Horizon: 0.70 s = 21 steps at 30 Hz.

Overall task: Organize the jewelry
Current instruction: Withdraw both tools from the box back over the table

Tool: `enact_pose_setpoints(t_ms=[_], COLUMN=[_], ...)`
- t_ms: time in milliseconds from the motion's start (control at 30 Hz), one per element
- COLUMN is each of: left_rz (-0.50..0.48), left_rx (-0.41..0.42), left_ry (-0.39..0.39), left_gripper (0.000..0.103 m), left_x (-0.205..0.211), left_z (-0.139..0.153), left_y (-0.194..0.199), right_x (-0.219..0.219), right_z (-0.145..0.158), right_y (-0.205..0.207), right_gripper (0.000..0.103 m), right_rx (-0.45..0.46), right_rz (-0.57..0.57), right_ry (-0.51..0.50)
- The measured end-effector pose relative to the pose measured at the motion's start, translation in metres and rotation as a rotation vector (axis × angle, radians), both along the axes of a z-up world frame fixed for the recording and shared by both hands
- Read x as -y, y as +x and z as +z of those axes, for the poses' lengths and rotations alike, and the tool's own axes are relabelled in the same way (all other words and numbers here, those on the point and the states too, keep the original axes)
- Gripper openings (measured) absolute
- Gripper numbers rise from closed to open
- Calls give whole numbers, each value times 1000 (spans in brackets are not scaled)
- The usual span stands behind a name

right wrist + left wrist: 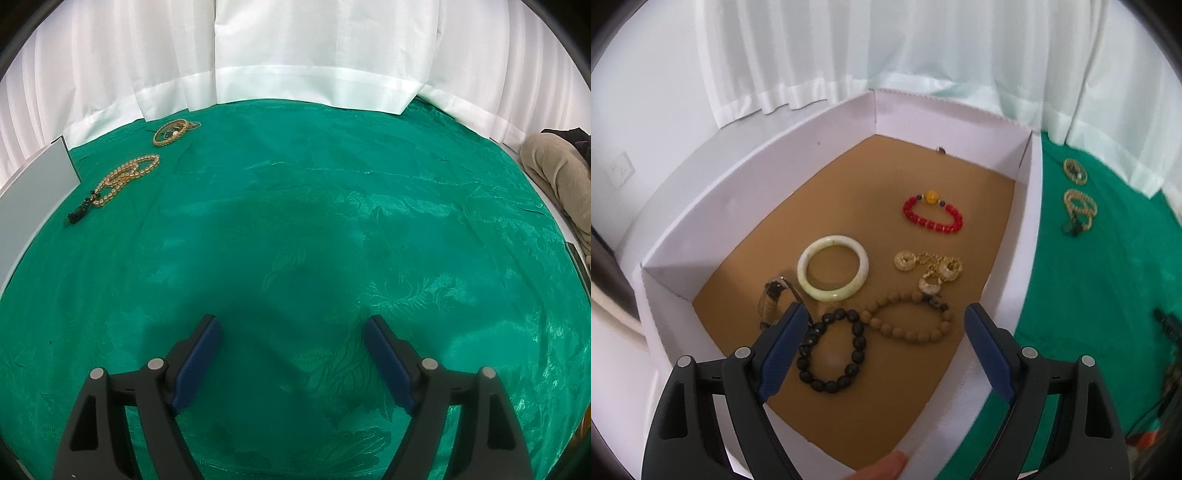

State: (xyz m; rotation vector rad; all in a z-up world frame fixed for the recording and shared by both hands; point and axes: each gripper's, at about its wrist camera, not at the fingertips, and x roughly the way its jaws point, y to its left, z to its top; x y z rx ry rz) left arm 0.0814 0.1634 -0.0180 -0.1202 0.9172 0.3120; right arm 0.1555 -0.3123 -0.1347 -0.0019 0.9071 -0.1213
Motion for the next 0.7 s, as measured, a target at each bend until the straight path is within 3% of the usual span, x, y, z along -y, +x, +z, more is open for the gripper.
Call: enact_pose_setpoints(t_ms=[200,267,367,500,700], left_rz=[-40,-86,-184,-303,-476], left_rx=[110,148,181,173,106], left_ry=[70,53,-37,-134,-111], left_gripper=[91,93,94,94,96], left_x=[27,40,62,98,161], left_z=[40,53,67,69,45], left_y=[-15,-18,-21,-20,-20], right_x=[0,0,0,-1,-1], right_z=[0,-1,-1,-1,-1], right_y=[0,0,-1,-1,0], right_gripper=[83,83,84,84,84], right_rx=[-1,-1,-1,-2,-3], right_rz=[1,1,1,3,3], right_ry=[0,0,0,0,-1])
